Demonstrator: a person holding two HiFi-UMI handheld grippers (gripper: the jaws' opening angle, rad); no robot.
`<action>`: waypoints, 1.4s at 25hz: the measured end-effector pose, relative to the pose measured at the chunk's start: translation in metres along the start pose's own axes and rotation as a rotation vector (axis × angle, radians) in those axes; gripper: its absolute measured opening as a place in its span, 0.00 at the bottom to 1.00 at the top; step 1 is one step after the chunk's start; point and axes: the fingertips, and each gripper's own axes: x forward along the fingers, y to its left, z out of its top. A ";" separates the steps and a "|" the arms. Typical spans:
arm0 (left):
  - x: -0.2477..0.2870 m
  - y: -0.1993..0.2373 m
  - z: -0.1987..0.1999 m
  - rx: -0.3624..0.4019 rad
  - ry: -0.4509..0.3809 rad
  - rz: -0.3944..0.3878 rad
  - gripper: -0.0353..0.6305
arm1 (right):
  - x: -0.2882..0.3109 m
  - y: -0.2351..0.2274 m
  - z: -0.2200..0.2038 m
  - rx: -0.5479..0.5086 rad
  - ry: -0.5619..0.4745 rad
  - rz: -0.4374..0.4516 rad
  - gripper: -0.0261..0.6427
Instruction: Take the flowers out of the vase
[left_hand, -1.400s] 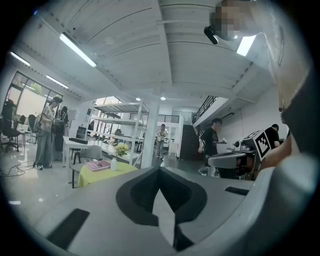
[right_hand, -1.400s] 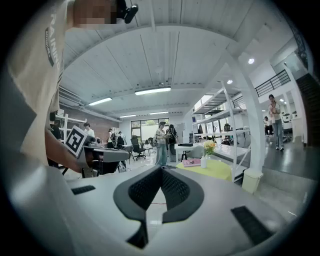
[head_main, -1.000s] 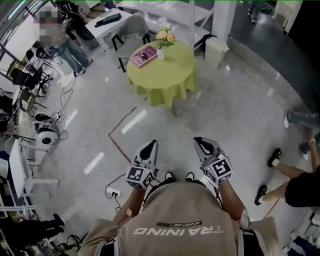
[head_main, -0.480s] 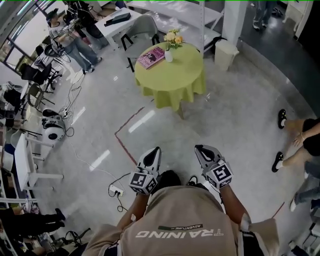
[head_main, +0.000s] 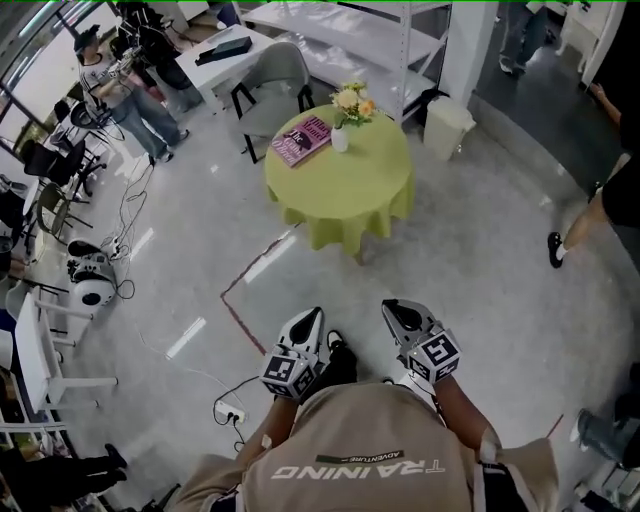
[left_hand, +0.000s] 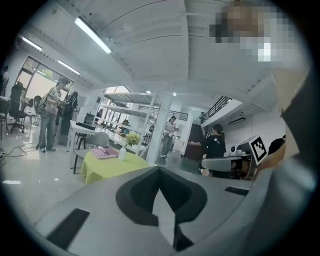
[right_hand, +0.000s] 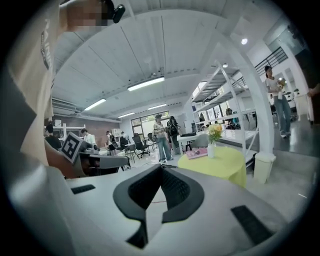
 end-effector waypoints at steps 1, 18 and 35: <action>0.009 0.015 0.009 0.005 -0.004 -0.011 0.07 | 0.017 -0.004 0.009 -0.007 0.003 -0.004 0.04; 0.129 0.184 0.097 0.036 -0.027 -0.101 0.07 | 0.199 -0.107 0.087 -0.057 -0.003 -0.172 0.04; 0.322 0.246 0.182 -0.017 -0.086 0.035 0.07 | 0.324 -0.293 0.124 -0.104 0.006 -0.056 0.04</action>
